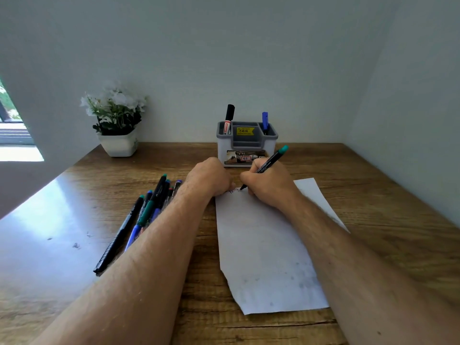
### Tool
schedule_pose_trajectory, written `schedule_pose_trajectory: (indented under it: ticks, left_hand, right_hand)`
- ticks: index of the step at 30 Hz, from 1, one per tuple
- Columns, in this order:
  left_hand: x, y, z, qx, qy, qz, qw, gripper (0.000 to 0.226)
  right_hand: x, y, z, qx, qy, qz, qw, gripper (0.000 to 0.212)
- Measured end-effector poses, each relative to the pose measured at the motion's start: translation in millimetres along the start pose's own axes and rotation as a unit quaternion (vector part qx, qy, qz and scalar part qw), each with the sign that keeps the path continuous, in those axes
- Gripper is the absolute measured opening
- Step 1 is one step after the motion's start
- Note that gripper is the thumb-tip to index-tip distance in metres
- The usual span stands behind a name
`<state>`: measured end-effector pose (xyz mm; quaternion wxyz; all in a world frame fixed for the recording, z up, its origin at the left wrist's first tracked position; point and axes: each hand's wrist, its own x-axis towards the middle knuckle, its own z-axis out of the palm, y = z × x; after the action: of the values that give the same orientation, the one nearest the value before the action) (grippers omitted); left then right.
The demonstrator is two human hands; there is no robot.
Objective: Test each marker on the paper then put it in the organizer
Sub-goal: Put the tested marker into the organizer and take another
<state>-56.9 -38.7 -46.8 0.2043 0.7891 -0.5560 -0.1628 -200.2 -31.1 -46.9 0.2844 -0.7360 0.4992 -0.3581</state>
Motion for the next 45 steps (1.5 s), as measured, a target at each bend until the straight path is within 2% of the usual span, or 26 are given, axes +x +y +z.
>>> schedule_pose_trajectory:
  ticks: [12, 15, 17, 19, 22, 26, 29, 32, 34, 45]
  left_hand:
    - [-11, 2, -7, -0.011, 0.012, -0.006, 1.0, 0.041]
    - [-17, 6, -13, -0.11, 0.066, 0.028, 0.991, 0.022]
    - [-21, 11, -18, -0.222, 0.09, 0.053, 0.969, 0.014]
    - [-23, 16, -22, -0.328, 0.085, 0.059, 0.939, 0.021]
    - [-24, 20, -26, -0.463, 0.058, 0.058, 0.883, 0.029]
    - [-27, 23, -27, -0.614, 0.038, 0.073, 0.785, 0.03]
    - [-28, 24, -29, -0.691, 0.032, 0.05, 0.721, 0.023]
    - [-27, 19, -30, -0.739, 0.005, 0.027, 0.673, 0.021]
    - [-28, 18, -29, -0.752, -0.018, 0.011, 0.658, 0.026]
    - [-32, 23, -26, -0.743, -0.033, -0.005, 0.669, 0.027]
  right_hand:
    - [0, 0, -1, 0.022, 0.017, 0.025, 0.999, 0.015]
    - [3, -2, -6, 0.096, 0.06, 0.04, 0.993, 0.017]
    - [6, -5, -12, 0.216, 0.071, 0.054, 0.972, 0.018]
    - [6, -8, -17, 0.312, 0.064, 0.062, 0.946, 0.014]
    - [4, -10, -18, 0.364, 0.074, 0.039, 0.928, 0.015]
    - [2, -13, -19, 0.449, 0.076, 0.011, 0.89, 0.009]
    - [3, -13, -21, 0.483, 0.067, -0.006, 0.873, 0.01]
    - [3, -14, -19, 0.496, 0.05, -0.014, 0.867, 0.009]
    - [4, -15, -17, 0.503, 0.039, -0.02, 0.863, 0.007]
    - [5, -14, -17, 0.48, 0.043, -0.012, 0.876, 0.005]
